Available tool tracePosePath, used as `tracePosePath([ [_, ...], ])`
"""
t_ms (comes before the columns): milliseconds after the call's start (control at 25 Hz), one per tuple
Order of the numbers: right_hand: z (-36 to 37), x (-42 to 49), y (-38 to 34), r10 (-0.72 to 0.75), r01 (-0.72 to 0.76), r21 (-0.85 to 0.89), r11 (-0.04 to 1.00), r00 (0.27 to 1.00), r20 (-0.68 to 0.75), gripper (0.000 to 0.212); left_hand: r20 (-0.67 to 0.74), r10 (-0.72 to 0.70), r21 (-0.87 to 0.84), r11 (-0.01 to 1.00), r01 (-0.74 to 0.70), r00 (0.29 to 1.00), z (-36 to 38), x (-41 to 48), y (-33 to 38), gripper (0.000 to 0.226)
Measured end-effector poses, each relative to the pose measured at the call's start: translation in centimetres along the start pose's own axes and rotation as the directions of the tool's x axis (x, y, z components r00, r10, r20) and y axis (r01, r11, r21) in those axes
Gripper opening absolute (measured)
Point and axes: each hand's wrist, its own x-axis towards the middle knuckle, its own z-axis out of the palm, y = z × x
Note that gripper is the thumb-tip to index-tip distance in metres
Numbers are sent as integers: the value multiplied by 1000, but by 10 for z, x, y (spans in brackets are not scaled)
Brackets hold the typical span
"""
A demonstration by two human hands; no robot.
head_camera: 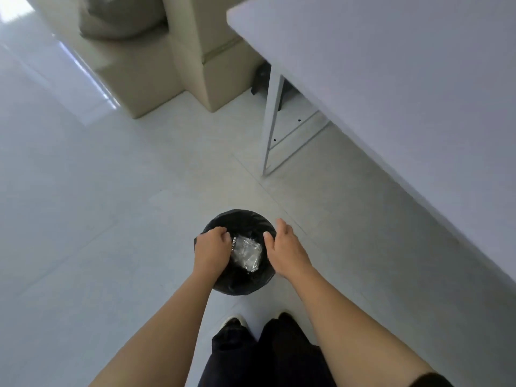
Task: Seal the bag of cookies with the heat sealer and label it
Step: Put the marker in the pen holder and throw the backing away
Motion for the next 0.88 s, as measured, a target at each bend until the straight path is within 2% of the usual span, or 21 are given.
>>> tracePosePath([
  [160, -122, -70, -95, -121, 133, 76, 988, 981, -149, 46, -134, 159, -61, 984, -169, 978, -119, -70, 111, 34],
  [280, -193, -118, -130, -59, 104, 127, 986, 947, -316, 40, -192, 289, -41, 953, -301, 938, -166, -113, 182, 33],
  [360, -234, -148, -130, -10, 56, 97, 994, 907, -420, 41, -162, 377, -31, 922, -387, 912, -174, -141, 226, 32],
  [480, -290, -184, -94, 104, -95, 45, 994, 807, -581, 45, -3, 509, -48, 859, -509, 860, -155, -177, 291, 38],
  [600, -336, -220, -32, 240, -232, 107, 967, 680, -693, 45, 129, 685, -21, 724, -689, 717, -115, -209, 347, 42],
  [720, -363, -265, 45, 381, -348, 209, 914, 562, -734, 47, 279, 769, -24, 604, -796, 575, -66, -248, 394, 46],
  [880, -384, -320, 162, 560, -481, 351, 803, 410, -720, 52, 450, 794, -18, 467, -884, 410, 22, -305, 460, 52],
])
